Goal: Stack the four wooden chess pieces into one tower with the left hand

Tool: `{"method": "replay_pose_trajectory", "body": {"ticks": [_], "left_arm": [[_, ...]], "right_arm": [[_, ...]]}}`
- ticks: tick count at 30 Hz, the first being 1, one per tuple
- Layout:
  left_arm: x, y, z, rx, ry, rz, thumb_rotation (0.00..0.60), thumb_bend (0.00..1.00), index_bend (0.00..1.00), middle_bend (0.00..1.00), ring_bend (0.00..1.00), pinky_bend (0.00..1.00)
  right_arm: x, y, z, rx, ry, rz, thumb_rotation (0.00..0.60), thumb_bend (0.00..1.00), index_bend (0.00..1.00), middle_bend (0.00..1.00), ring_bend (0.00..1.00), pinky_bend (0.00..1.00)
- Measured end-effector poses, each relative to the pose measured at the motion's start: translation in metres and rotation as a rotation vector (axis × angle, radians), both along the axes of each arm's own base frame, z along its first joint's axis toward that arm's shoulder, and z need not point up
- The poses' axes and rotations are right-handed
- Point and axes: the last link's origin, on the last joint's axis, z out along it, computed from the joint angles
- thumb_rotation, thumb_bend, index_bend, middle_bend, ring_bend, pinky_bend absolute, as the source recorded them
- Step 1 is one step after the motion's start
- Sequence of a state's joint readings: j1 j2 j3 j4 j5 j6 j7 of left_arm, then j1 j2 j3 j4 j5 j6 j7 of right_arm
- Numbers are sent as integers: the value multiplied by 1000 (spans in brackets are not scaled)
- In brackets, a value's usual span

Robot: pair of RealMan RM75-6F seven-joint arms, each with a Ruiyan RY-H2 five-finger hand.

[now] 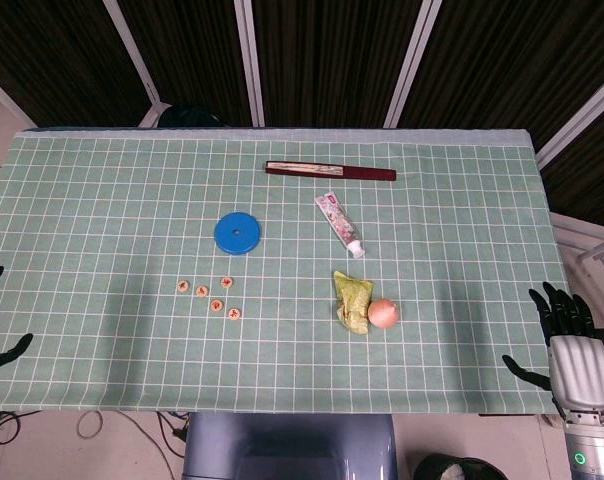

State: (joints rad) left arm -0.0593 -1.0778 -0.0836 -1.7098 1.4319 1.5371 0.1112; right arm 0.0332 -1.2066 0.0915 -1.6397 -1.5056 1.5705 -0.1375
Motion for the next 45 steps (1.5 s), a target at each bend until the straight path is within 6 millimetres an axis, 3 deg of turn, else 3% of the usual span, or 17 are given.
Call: {"method": "replay_pose_trajectory", "body": {"ticks": [36, 39, 45], "left_arm": [[3, 2, -5, -23, 0, -18, 600, 164, 112, 0, 0, 0], [8, 6, -8, -49, 0, -40, 600, 164, 127, 0, 0, 0], [34, 34, -25, -178, 6, -114, 600, 166, 142, 0, 0, 0]], "right_arm": [[0, 1, 1, -6, -6, -5, 600, 232, 81, 13, 0, 0], [0, 1, 1, -9, -7, -8, 600, 233, 81, 13, 0, 0], [0, 1, 1, -11, -10, -12, 600, 232, 81, 13, 0, 0]]}}
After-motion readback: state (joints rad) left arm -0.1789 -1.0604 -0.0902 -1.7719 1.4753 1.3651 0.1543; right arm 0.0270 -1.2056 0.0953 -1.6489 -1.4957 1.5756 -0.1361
